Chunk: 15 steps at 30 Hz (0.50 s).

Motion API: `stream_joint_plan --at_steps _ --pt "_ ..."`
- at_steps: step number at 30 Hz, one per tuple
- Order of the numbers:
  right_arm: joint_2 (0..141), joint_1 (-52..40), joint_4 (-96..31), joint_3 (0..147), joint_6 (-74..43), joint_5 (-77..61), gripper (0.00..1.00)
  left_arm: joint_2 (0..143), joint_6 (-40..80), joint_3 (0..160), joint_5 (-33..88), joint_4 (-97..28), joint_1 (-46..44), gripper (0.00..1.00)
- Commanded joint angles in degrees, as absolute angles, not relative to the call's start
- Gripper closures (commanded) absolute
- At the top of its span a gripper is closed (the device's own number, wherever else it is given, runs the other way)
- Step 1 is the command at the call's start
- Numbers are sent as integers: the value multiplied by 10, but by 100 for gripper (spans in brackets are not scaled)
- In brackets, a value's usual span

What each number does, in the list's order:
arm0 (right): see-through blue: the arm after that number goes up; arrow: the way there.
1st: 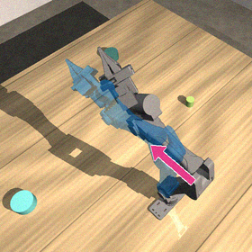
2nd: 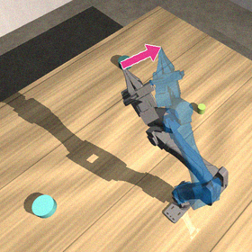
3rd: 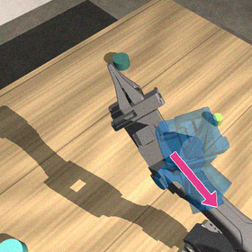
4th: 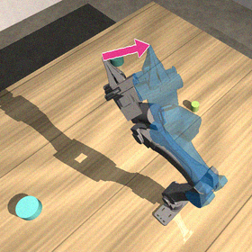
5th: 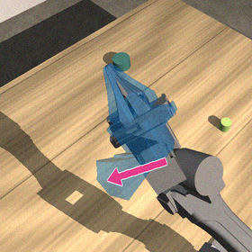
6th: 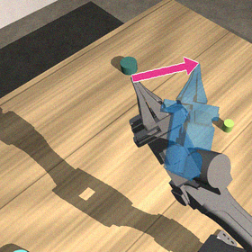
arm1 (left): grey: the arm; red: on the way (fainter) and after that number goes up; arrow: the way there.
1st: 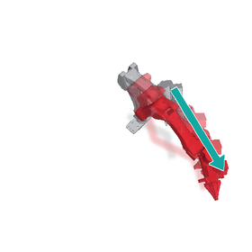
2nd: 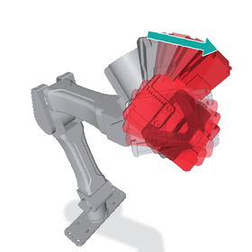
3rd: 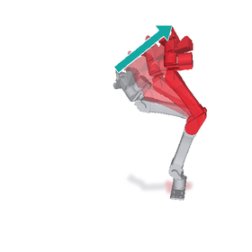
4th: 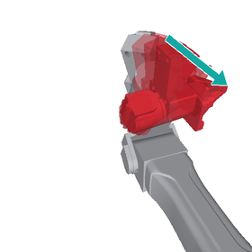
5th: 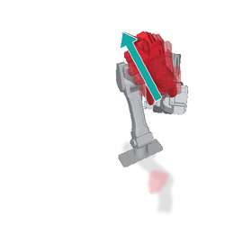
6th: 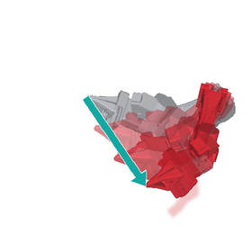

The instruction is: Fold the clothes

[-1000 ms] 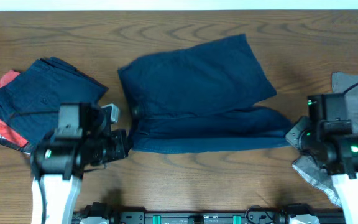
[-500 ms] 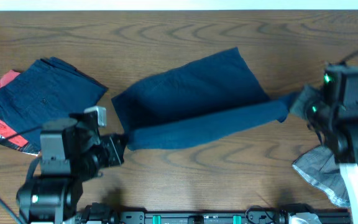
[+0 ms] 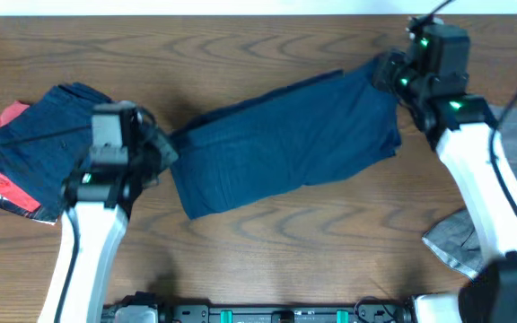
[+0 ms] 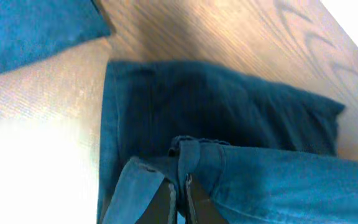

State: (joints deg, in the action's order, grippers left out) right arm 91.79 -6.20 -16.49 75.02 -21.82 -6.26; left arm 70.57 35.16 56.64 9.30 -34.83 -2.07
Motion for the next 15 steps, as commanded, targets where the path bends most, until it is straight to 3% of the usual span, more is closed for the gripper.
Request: stream_joint_plan --at_steps 1,7,9,10,12,13,15 --pt "967 -71 -106 758 -174 -11 99 764 373 575 4 -315 -10 94" --pt "1072 -101 -23 758 -171 -11 99 868 383 575 4 -232 -10 94" --pt "1100 -108 -16 758 -171 -11 92 892 383 575 4 -211 -10 92" --pt "1111 -109 -17 758 -171 -11 84 901 382 575 4 -198 -10 85" --pt "1122 -109 -25 758 -171 -11 69 907 382 575 4 -173 -8 48" --pt "1122 -109 -32 758 -165 -11 68 904 382 575 6 -159 -6 36" --pt "1115 -108 -42 758 -144 -11 68 891 382 578 24 -138 2 27"
